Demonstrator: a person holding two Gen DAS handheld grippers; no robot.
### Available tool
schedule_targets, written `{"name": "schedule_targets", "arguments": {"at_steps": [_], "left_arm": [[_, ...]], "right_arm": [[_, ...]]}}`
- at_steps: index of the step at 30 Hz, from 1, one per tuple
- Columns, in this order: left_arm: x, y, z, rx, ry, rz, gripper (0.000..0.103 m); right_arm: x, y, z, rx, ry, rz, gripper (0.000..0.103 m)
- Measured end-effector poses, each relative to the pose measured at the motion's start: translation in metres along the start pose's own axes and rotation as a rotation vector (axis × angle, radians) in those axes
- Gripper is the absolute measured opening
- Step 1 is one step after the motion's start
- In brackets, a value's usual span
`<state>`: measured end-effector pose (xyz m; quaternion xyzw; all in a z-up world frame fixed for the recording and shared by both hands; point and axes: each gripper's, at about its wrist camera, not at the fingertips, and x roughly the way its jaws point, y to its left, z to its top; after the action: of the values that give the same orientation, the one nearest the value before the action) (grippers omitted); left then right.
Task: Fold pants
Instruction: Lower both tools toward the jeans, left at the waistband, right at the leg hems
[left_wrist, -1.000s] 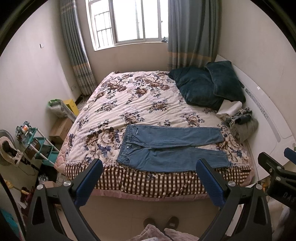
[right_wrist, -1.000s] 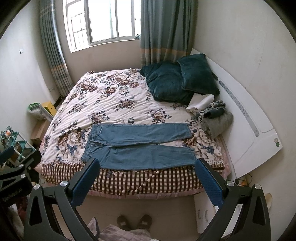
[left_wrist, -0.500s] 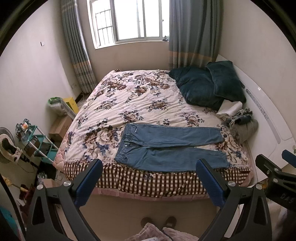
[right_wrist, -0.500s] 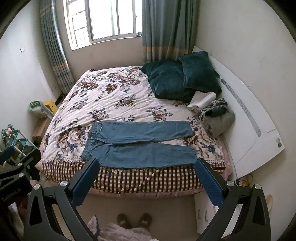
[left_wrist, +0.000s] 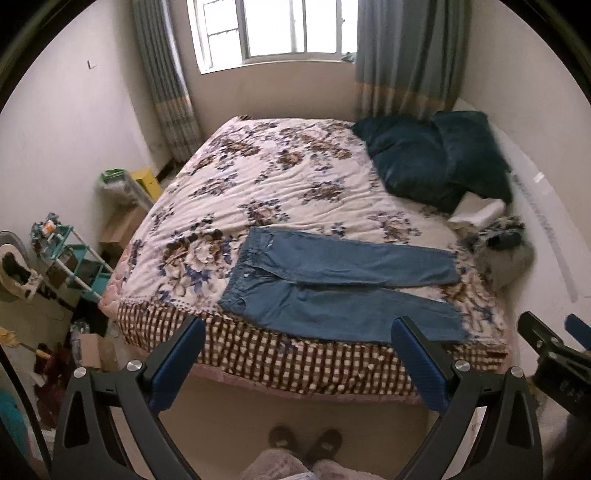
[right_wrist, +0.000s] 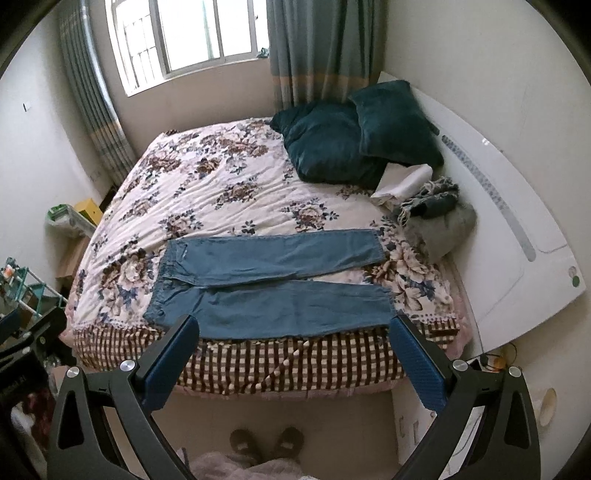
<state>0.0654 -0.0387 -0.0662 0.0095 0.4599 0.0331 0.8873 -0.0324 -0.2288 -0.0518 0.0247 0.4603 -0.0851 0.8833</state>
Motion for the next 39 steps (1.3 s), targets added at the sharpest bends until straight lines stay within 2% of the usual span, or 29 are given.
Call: {"name": "schedule_targets", "arguments": {"at_steps": [4, 9, 17, 24, 26, 29, 32, 39], "left_arm": [[0.037, -0.014, 0.01, 0.024, 0.032, 0.032, 0.103], [0.086, -0.03, 0.03, 0.061, 0.058, 0.06, 0.103], [0.193, -0.045, 0.089, 0.109, 0.144, 0.032, 0.103], [0.302, -0.057, 0.145, 0.156, 0.234, -0.002, 0.103], [0.346, -0.065, 0.155, 0.205, 0.254, -0.008, 0.103], [0.419, -0.079, 0.16, 0.297, 0.296, 0.004, 0.103], [0.489, -0.091, 0.155, 0.391, 0.365, 0.023, 0.103], [0.63, -0.115, 0.143, 0.523, 0.462, 0.075, 0.103]], "right_arm": [[0.043, -0.003, 0.016, -0.005, 0.019, -0.022, 0.103], [0.113, -0.011, 0.044, 0.055, 0.075, -0.02, 0.103], [0.225, -0.014, 0.099, 0.106, 0.165, -0.091, 0.103], [0.345, 0.0, 0.155, 0.123, 0.264, -0.134, 0.103], [0.392, 0.009, 0.169, 0.081, 0.268, -0.13, 0.103], [0.469, 0.025, 0.184, -0.02, 0.289, -0.173, 0.103], [0.55, 0.031, 0.191, -0.093, 0.362, -0.181, 0.103], [0.73, 0.051, 0.189, -0.267, 0.528, -0.139, 0.103]]}}
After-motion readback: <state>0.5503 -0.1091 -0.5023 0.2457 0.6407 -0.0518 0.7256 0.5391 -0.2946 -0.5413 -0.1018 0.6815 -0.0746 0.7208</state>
